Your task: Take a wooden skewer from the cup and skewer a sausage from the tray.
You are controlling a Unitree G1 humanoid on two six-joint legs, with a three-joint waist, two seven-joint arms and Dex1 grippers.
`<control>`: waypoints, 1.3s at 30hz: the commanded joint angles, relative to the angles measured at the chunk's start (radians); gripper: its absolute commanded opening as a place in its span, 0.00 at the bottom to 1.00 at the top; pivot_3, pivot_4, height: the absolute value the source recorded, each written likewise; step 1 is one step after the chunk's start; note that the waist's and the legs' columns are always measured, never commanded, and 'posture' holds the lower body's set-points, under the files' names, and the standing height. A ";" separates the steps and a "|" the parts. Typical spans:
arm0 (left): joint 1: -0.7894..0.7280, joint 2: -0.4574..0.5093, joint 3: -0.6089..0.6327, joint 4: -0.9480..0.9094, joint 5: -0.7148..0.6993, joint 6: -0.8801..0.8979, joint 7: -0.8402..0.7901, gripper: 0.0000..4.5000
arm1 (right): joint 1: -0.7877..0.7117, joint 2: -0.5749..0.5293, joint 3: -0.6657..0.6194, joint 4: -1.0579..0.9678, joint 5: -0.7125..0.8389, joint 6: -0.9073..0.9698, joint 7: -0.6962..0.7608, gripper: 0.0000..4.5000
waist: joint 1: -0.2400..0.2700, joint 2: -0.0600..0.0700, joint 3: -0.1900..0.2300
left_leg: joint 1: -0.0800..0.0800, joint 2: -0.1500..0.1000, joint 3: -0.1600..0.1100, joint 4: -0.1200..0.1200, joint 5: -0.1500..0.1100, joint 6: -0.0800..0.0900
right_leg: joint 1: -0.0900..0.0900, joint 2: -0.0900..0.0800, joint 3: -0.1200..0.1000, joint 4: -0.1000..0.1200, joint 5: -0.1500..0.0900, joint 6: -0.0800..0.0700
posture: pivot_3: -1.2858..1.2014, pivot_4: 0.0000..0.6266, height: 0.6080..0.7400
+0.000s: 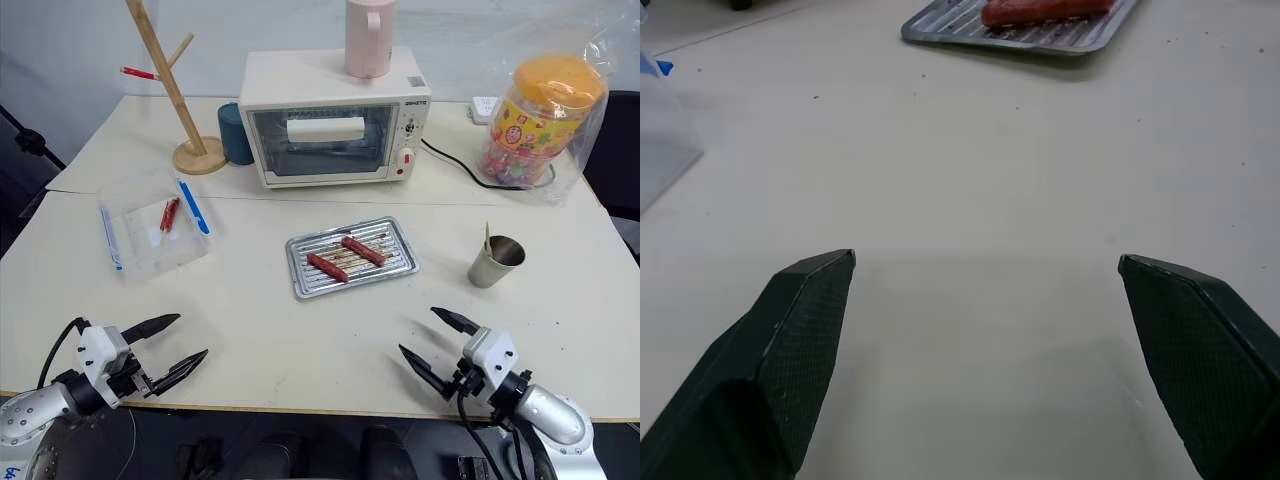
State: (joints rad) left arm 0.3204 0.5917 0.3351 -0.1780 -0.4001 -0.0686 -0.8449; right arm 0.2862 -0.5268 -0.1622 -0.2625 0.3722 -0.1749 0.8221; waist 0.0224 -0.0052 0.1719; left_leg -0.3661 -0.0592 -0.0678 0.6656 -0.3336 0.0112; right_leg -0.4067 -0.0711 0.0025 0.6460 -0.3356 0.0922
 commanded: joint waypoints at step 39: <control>-0.338 -0.066 -0.211 -0.155 -0.261 0.362 -0.099 0.99 | -0.299 -0.446 -0.238 0.038 0.141 0.509 -0.018 1.00 | 0.003 0.007 -0.003 | 0.011 0.003 0.000 -0.002 -0.003 0.001 | 0.013 0.005 0.004 -0.006 -0.001 -0.001 | 0.52 0.24 1.00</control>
State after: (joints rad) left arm -0.0258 0.5248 0.1132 -0.2877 -0.6573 0.2936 -0.9565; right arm 0.0071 -0.9524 -0.3985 -0.2034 0.5240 0.3133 0.8016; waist 0.0252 0.0019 0.1687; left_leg -0.3551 -0.0562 -0.0682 0.6640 -0.3362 0.0125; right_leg -0.3933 -0.0666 0.0061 0.6396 -0.3361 0.0913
